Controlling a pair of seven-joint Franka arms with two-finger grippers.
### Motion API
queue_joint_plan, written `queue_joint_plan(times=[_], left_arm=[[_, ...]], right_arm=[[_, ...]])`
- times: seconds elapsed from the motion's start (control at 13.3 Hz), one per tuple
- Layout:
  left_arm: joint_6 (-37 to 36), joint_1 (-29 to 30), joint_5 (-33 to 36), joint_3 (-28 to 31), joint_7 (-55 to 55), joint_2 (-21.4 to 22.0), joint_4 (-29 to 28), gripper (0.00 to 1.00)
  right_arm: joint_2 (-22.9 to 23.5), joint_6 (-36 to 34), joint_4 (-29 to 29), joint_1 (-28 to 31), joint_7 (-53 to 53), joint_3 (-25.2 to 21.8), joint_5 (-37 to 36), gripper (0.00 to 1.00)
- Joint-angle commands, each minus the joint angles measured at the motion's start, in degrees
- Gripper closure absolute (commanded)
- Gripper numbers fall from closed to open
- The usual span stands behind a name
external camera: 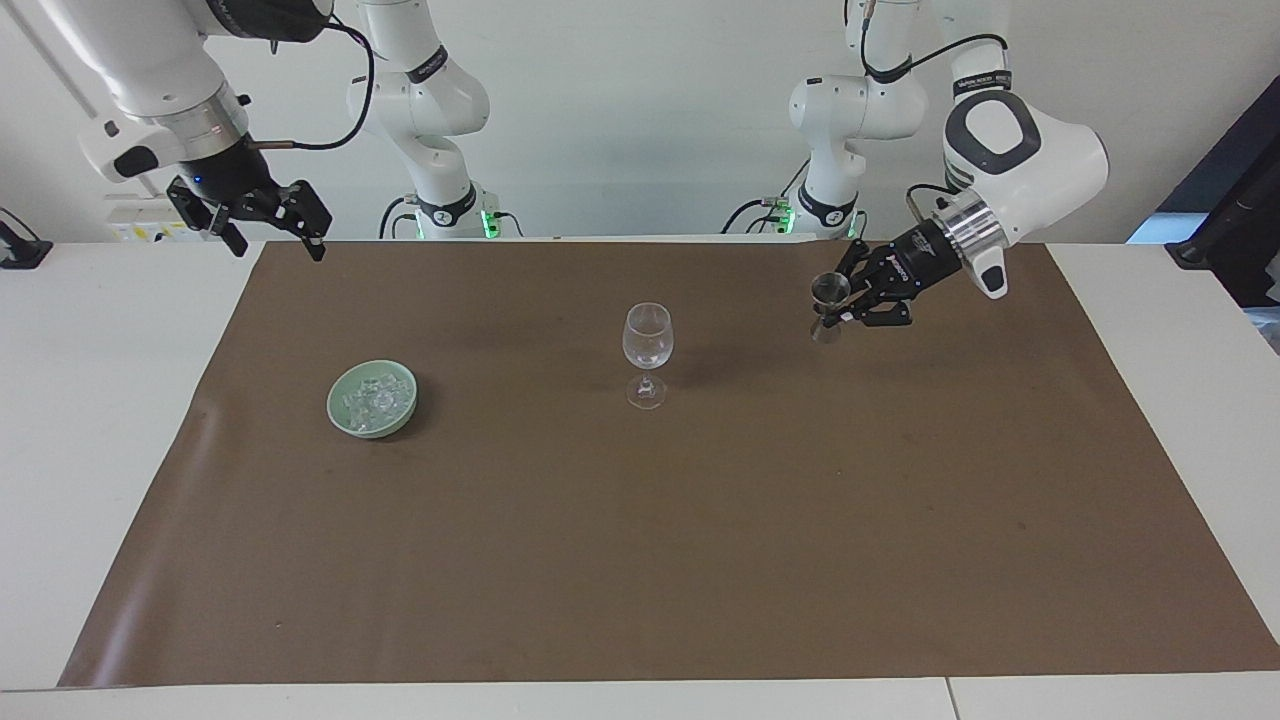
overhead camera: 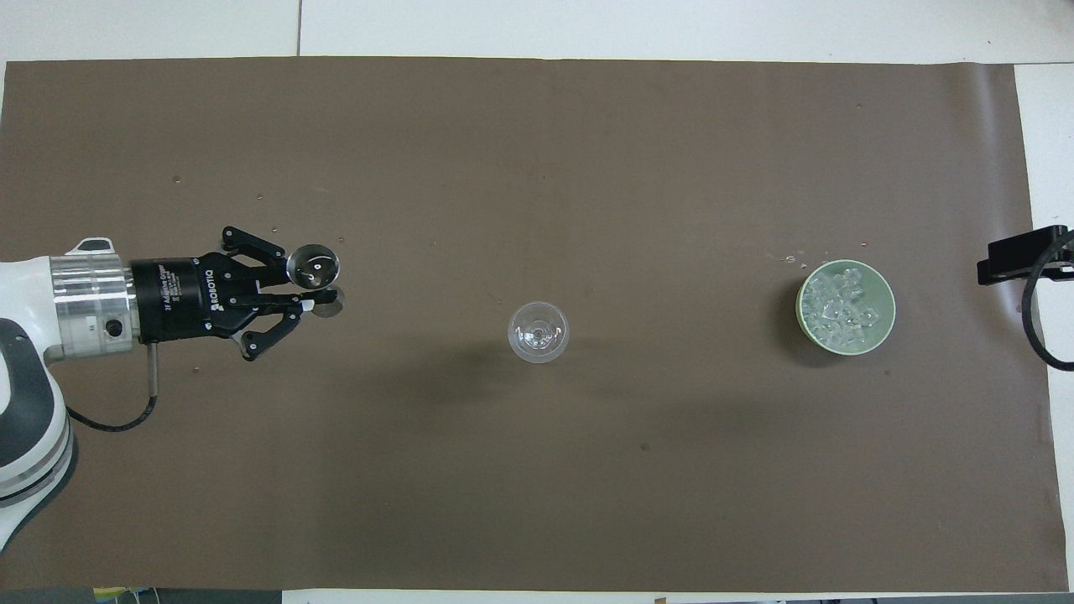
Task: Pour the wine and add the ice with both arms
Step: 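Close the left gripper around the metal jigger cup and lift it, then carry the jigger with the left gripper over the clear glass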
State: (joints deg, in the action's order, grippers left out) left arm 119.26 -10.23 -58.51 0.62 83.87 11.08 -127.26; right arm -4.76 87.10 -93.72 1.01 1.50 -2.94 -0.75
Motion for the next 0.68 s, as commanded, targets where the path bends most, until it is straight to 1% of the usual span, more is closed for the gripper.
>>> queue_joint_plan(times=[0.0,0.08,0.23,0.45,0.6], left_arm=[[4.74,-0.22,4.0,-6.3,5.68,0.08,0.79,1.0],[6.76,-0.22,5.93,-8.85,7.87,-0.1,0.79,1.0],[9.67,-0.22,9.01,-11.68,11.65,-0.53,1.22,1.0],[9.85,-0.31,13.67,-15.37,13.25,-0.71,2.02,1.0],[12.12,-0.92,17.44,-16.7,16.4,-1.15,2.1,1.0]], right_arm=[[-0.78,0.35,-0.85,0.66,-1.33,0.3,0.23,0.0],[-0.78,0.35,-0.85,0.66,-1.33,0.3,0.23,0.0],[-0.78,0.35,-0.85,0.66,-1.33,0.3,0.23,0.0],[-0.78,0.35,-0.85,0.66,-1.24,0.3,0.23,0.0],[-0.78,0.35,-0.85,0.66,-1.24,0.3,0.23,0.0]])
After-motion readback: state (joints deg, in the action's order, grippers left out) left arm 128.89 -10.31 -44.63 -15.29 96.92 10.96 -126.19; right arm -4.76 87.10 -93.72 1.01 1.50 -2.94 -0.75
